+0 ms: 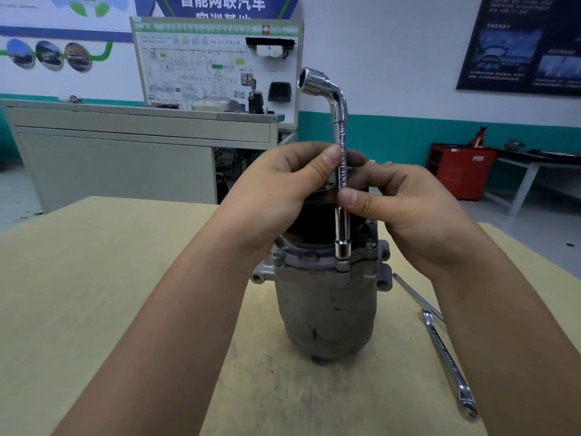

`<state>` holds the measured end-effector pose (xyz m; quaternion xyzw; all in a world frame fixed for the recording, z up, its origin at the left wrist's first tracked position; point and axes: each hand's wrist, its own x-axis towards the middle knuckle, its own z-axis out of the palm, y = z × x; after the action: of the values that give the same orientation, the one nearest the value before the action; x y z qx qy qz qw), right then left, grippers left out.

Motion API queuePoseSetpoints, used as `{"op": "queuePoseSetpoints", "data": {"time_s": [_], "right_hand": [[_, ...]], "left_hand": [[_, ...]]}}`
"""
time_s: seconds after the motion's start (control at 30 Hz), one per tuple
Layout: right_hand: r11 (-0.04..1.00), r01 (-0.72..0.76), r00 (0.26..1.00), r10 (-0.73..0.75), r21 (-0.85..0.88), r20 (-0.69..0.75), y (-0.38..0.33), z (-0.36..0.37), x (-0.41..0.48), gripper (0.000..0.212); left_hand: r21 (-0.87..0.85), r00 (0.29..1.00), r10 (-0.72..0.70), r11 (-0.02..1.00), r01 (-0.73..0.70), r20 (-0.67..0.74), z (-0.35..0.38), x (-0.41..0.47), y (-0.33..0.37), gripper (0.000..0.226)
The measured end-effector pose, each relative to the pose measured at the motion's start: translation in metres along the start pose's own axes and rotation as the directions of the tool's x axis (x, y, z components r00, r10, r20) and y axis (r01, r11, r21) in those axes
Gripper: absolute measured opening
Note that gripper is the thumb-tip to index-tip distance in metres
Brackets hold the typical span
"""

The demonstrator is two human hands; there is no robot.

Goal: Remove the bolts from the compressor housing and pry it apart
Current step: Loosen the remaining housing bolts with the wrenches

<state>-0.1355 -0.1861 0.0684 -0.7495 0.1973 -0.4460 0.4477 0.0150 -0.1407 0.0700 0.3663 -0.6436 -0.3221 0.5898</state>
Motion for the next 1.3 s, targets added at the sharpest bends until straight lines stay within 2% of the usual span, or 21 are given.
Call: {"op": "queuePoseSetpoints", "data": {"time_s": [0.23,0.43,0.57,0.67,0.8,1.0,1.1,1.2,1.3], "right_hand": [[1.0,-0.007,0.998,0.006,0.004,0.065,-0.0014,-0.003,-0.0005,0.022],[1.0,0.018,0.999,-0.019,0.025,0.046,0.0019,-0.0022,-0.0002,0.017],[1.0,0.016,1.0,-0.016,-0.01,0.002,0.0031,-0.0013,0.0,0.021],[1.0,0.019,1.0,-0.019,-0.024,-0.003,0.0033,-0.0015,0.0001,0.02],[1.0,0.023,0.999,-0.022,-0.011,0.026,0.0038,-0.0032,0.0004,0.019],[0.999,0.028,0.999,-0.029,0.034,0.043,0.0044,-0.0012,0.001,0.017],[0.997,0.022,0.998,-0.027,0.073,0.061,0.0047,-0.0027,0.0014,0.02],[0.998,0.017,0.996,-0.022,0.059,0.084,0.0049,-0.0039,0.0013,0.02],[0.999,0.043,0.998,-0.045,0.025,0.054,0.0056,-0.0038,0.0014,0.025]], "left_hand": [[0.009,0.999,0.032,0.999,-0.032,0.001,-0.0016,0.0002,-0.0017,0.02],[0.091,0.998,0.012,0.996,-0.006,-0.06,-0.0008,0.0014,-0.0043,0.015],[0.078,0.994,0.009,0.997,-0.001,-0.108,0.003,0.0017,-0.0045,0.03],[0.066,0.993,0.02,0.998,-0.012,-0.118,0.0032,0.0012,-0.0037,0.029],[0.038,1.0,0.005,0.999,-0.004,-0.024,0.002,0.0008,-0.002,0.012],[-0.028,1.0,0.012,1.0,-0.011,0.029,-0.0009,0.0006,-0.0008,0.029],[-0.014,1.0,0.004,1.0,-0.004,0.001,-0.0009,0.0004,-0.001,0.027],[0.064,0.999,-0.005,0.998,0.008,-0.048,0.0012,0.0005,-0.0021,0.012],[0.09,0.995,-0.017,0.996,0.026,-0.097,0.0022,0.0013,-0.0028,0.022]]}}
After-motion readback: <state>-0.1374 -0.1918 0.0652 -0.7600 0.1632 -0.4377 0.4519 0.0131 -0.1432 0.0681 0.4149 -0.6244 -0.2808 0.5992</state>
